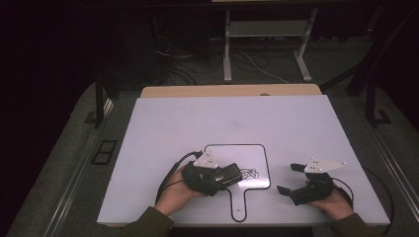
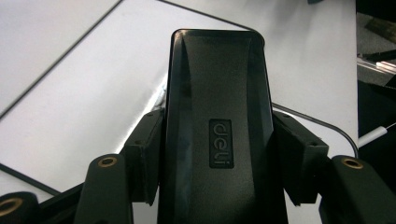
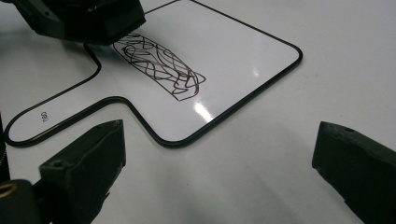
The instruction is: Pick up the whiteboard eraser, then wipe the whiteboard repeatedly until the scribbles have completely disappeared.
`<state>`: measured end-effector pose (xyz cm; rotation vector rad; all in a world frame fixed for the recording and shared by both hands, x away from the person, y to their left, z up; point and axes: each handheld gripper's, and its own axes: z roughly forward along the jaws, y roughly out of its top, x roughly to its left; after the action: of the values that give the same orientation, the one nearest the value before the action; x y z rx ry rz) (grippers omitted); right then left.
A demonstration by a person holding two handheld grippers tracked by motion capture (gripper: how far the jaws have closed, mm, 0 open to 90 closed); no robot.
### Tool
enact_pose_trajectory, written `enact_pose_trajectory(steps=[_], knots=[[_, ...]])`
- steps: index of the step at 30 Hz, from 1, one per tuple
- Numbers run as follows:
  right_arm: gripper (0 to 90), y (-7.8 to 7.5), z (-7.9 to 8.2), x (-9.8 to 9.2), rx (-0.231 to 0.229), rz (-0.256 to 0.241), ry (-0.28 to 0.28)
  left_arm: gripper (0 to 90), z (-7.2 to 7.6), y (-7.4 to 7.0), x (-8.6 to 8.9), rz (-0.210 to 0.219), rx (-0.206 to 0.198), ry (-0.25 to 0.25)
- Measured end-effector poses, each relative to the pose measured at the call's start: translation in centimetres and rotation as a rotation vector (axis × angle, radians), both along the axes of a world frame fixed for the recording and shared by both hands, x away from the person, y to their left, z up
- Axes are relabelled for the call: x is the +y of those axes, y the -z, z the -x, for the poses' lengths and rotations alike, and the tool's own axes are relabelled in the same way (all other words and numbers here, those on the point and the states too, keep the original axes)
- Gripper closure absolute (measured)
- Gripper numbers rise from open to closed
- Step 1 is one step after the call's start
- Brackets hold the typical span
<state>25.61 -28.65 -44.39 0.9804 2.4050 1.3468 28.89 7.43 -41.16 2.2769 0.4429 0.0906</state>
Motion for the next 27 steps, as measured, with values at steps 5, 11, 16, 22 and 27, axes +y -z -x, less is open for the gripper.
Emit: enact_pose_trajectory(steps=[5,11,16,22,27], knots=[[1.8,0.0,0.1,0.0,0.003,0.0,0.001,38.8,-0.5,-0.5,0.1,0.013,-0.008,-0.007],[1.8,0.0,0.1,-0.1,0.003,-0.002,0.002,38.8,-1.2,-0.9,0.3,0.043,-0.008,-0.02],[1.8,0.0,0.0,-0.1,0.0,-0.001,0.003,38.8,-1.8,-1.1,0.4,0.05,-0.007,-0.026],[1.8,0.0,0.1,-0.1,0.002,-0.002,0.005,38.7,-2.8,-1.5,0.1,0.045,-0.022,-0.034],[1.8,0.0,0.0,-0.1,0.001,-0.003,0.007,38.8,-3.9,-1.2,-0.5,0.027,-0.032,-0.036]])
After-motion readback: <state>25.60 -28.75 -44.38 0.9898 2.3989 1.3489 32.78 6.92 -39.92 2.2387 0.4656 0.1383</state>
